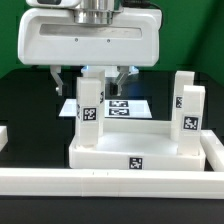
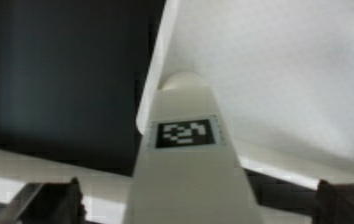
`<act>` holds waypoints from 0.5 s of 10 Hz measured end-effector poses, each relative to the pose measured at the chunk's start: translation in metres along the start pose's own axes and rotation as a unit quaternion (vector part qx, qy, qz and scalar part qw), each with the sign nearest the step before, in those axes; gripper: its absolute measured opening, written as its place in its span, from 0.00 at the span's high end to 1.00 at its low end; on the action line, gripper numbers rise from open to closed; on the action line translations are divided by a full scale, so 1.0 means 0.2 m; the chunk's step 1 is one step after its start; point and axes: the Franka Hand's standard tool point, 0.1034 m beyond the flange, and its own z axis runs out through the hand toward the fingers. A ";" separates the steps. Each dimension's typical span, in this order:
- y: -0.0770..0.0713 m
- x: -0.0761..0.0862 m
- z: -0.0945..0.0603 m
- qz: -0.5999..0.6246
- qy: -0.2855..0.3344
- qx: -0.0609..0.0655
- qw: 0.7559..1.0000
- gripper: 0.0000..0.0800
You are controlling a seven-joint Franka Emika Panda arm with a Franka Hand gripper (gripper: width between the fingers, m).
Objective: Assemble desk
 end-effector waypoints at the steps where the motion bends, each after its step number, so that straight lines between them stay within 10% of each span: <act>1: 0.01 0.00 0.00 -0.003 0.000 0.000 1.000 0.19; 3: 0.01 0.00 0.00 -0.002 0.000 0.000 1.000 0.54; 5: 0.01 0.00 0.00 0.007 0.000 0.000 1.000 0.64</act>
Offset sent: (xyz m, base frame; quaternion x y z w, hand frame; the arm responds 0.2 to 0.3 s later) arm 0.0000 0.0000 0.0000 0.0000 0.0000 0.0000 1.0000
